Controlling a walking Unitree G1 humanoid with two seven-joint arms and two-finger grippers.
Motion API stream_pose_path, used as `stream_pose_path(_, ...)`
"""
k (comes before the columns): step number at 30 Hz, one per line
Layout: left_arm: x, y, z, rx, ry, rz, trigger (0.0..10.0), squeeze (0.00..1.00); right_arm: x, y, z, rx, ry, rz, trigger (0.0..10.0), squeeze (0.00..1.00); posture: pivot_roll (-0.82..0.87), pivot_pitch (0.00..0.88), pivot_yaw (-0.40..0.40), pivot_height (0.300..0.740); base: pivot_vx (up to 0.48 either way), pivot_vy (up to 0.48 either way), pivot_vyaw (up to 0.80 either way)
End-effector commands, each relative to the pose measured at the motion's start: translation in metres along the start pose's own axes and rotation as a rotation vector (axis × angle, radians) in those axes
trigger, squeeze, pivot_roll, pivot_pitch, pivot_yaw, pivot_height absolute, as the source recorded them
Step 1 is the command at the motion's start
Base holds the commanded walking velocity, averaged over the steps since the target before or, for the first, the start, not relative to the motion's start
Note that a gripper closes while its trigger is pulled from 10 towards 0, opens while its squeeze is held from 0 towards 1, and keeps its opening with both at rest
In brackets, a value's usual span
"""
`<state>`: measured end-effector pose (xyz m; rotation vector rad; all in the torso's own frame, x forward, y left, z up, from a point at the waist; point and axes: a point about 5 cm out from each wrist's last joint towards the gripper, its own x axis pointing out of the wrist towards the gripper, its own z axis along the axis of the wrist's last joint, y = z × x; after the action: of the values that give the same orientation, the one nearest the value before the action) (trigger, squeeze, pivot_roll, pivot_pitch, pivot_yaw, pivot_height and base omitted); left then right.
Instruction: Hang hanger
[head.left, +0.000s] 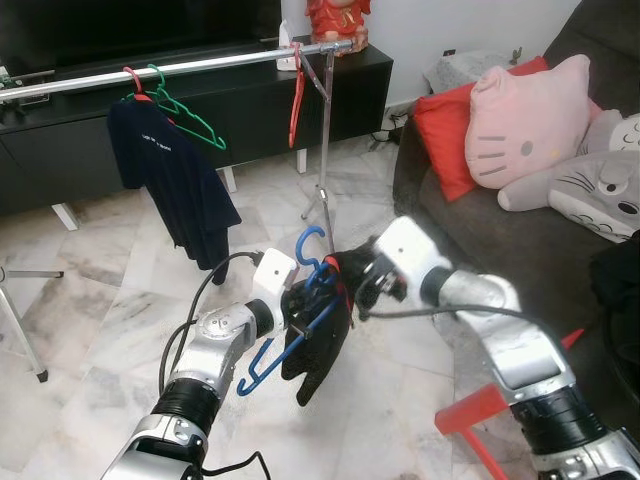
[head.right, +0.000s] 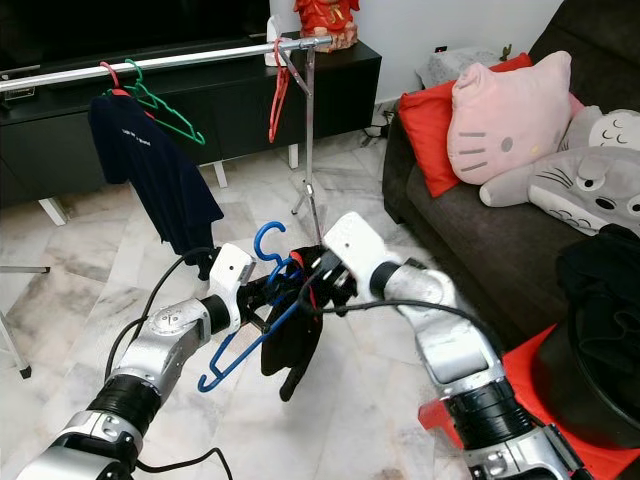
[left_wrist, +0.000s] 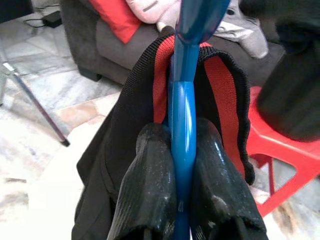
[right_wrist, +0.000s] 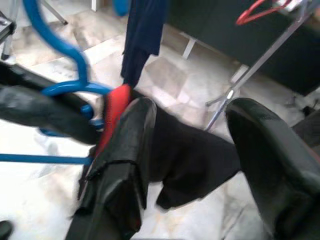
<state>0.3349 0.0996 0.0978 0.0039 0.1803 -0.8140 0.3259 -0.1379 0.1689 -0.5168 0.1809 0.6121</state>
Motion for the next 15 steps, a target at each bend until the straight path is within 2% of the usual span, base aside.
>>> stream_pose_path(1, -0.002, 0.000, 0.006, 0.024, -0.022, -0.032, 10.0, 0.00, -0.004, -0.010, 0.000, -0.012, -0.004, -0.024, 10.0, 1.00, -0.09, 0.055, -0.028, 0.740, 0.000, 0.000, 0.00)
stream_pose_path(4, -0.005, -0.001, 0.005, 0.034, -0.007, -0.069, 10.0, 0.00, -0.011, -0.016, -0.007, -0.071, 0.018, -0.008, 10.0, 1.00, -0.10, 0.060, -0.029, 0.740, 0.000, 0.000, 0.00)
stream_pose_path(5, -0.009, 0.000, 0.003, 0.039, 0.005, -0.094, 10.0, 0.00, -0.017, -0.019, -0.013, -0.108, 0.027, 0.030, 10.0, 0.00, -0.10, 0.060, -0.029, 0.740, 0.000, 0.000, 0.00)
stream_pose_path(11, -0.019, -0.003, -0.001, 0.050, 0.047, -0.203, 10.0, 0.00, -0.039, -0.030, -0.030, -0.184, 0.042, 0.173, 10.0, 0.00, -0.10, 0.060, -0.029, 0.740, 0.000, 0.000, 0.00)
stream_pose_path(14, -0.023, -0.007, -0.003, 0.074, 0.066, -0.287, 10.0, 0.00, -0.055, -0.037, -0.037, -0.232, 0.039, 0.281, 10.0, 0.00, -0.12, 0.061, -0.032, 0.740, 0.000, 0.000, 0.00)
stream_pose_path(15, -0.023, -0.007, -0.003, 0.074, 0.066, -0.287, 10.0, 0.00, -0.055, -0.037, -0.037, -0.232, 0.039, 0.281, 10.0, 0.00, -0.12, 0.061, -0.032, 0.740, 0.000, 0.000, 0.00)
